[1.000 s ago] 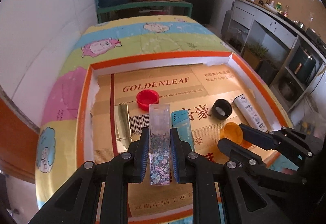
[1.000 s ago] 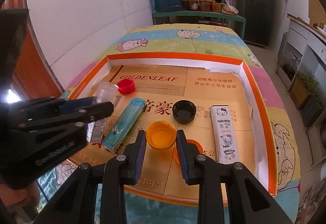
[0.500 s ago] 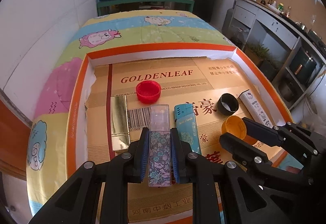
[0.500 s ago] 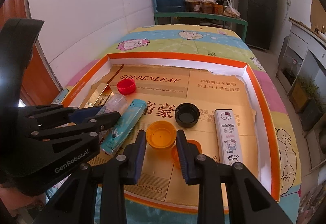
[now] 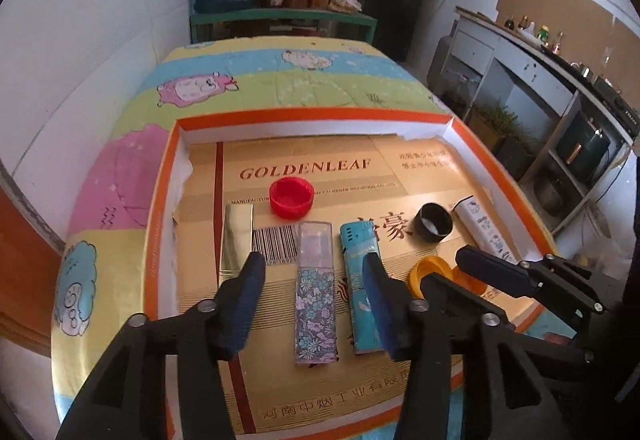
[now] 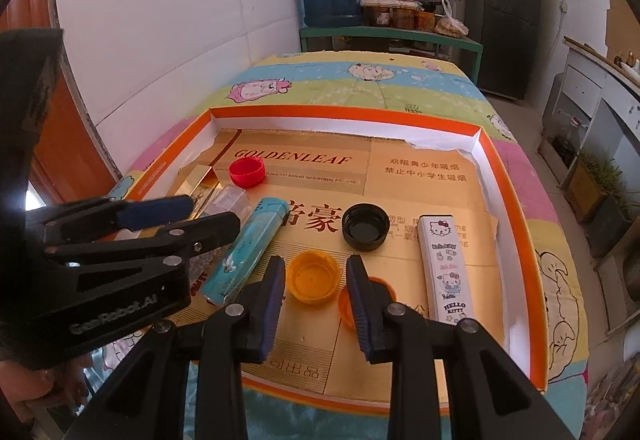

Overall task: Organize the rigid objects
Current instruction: 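Lower both items into the tray and open both grippers, then withdraw both grippers from the tray toward the white and blue caps, then grasp the white cap with the left gripper while the right grasps the blue cap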

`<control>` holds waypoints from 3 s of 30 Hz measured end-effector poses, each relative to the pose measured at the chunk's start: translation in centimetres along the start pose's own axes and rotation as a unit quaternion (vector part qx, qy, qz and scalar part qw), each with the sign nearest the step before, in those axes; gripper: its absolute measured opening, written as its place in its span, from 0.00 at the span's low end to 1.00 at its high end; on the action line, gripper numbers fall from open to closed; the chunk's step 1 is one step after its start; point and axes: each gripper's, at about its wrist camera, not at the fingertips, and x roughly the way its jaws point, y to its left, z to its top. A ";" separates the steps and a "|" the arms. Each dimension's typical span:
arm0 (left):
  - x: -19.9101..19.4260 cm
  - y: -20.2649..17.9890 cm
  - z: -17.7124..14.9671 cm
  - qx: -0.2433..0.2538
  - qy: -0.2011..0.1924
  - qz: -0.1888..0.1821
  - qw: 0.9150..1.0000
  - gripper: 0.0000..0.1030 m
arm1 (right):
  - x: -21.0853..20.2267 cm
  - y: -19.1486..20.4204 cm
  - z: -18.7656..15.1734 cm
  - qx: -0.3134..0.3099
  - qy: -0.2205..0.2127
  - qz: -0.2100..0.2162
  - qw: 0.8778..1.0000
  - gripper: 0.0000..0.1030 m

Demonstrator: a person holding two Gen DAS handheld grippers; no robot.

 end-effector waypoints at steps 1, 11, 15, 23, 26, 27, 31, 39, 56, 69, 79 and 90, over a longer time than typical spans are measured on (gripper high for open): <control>-0.2 0.0 0.0 0.000 -0.003 0.001 1.000 0.53 | -0.2 0.0 0.0 0.001 -0.001 0.001 1.000 0.31; -3.6 0.7 -0.6 -0.015 -0.029 0.012 0.999 0.54 | -2.6 0.2 0.3 0.003 -0.022 -0.009 1.000 0.39; -5.4 1.3 -1.1 -0.034 -0.042 0.006 0.999 0.54 | -3.7 0.4 0.2 0.007 -0.027 -0.014 1.000 0.39; -8.2 1.3 -2.5 -0.038 -0.056 0.015 0.998 0.54 | -6.5 1.1 -0.2 0.008 -0.044 -0.033 0.998 0.39; -9.5 1.1 -3.2 -0.036 -0.062 0.018 0.997 0.54 | -7.5 1.4 -0.6 0.012 -0.047 -0.036 0.998 0.39; -9.7 1.1 -3.4 -0.036 -0.064 0.018 0.997 0.54 | -7.8 1.5 -0.8 0.013 -0.048 -0.039 0.998 0.39; -11.3 1.0 -4.1 -0.036 -0.074 0.018 0.996 0.54 | -9.0 1.9 -1.3 0.016 -0.050 -0.043 0.998 0.39; -13.9 0.8 -5.4 -0.034 -0.088 0.019 0.995 0.54 | -11.0 2.8 -2.2 0.018 -0.055 -0.050 0.997 0.39; -17.3 0.8 -8.4 -0.038 -0.099 0.016 0.994 0.53 | -14.9 3.2 -4.6 0.028 -0.065 -0.055 0.996 0.39; -18.6 0.1 -10.7 -0.035 -0.099 0.010 0.994 0.53 | -16.2 3.9 -7.3 0.029 -0.054 -0.048 0.997 0.39; -18.3 0.3 -12.3 -0.043 -0.088 0.008 0.995 0.53 | -14.7 4.9 -9.5 0.026 -0.025 -0.032 0.999 0.39; -17.2 0.6 -13.4 -0.045 -0.072 0.010 0.996 0.53 | -9.9 6.5 -11.1 -0.011 0.020 -0.028 0.999 0.39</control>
